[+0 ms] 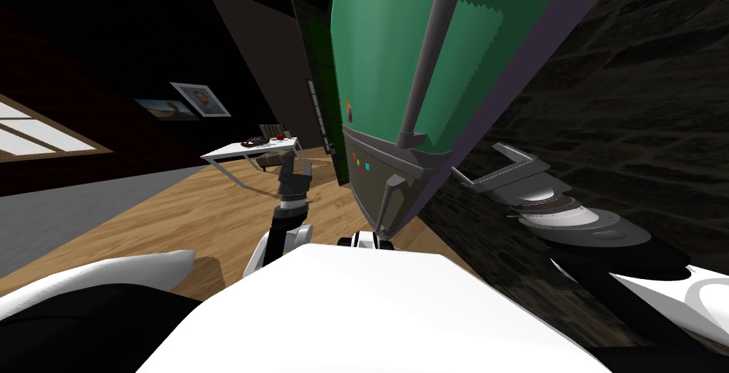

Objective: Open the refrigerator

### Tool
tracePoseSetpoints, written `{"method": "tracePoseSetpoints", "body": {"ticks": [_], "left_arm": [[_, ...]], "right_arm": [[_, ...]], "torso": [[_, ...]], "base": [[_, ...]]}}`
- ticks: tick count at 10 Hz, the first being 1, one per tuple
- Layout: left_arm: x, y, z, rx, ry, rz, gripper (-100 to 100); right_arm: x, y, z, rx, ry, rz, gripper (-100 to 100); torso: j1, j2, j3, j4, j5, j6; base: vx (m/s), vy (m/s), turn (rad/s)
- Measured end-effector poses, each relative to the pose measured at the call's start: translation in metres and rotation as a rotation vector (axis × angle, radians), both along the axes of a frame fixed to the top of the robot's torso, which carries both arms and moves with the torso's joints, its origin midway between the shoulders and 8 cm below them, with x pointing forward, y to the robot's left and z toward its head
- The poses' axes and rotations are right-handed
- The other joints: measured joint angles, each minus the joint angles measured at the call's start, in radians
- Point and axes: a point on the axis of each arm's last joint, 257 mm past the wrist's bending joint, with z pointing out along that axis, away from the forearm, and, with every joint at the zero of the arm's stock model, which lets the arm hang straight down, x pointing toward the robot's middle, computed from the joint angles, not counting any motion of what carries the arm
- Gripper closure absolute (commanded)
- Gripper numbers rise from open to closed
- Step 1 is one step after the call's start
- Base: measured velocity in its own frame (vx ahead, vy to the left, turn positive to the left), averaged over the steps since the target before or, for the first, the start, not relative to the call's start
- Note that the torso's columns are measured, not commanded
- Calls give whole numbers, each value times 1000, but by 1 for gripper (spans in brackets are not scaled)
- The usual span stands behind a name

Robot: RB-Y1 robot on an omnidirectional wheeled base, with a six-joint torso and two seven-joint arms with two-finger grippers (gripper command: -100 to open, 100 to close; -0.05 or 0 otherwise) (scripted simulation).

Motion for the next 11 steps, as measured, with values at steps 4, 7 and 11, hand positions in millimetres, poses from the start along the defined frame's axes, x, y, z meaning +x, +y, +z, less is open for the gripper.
{"method": "tracePoseSetpoints", "body": {"ticks": [4,7,11], "left_arm": [[0,0,0,0,0,0,0],[0,0,0,0,0,0,0],[0,0,0,0,0,0,0]], "right_arm": [[0,0,0,0,0,0,-100],[-1,0,2,-36,-15,-17,-100],[-1,0,2,-37,-15,-18,-100]], "torso": [[-2,0,0,0,0,0],[0,-1,-1,0,0,0],[1,0,0,0,0,0]], "base": [[-1,5,4],[6,14,-26],[-5,1,20]]}}
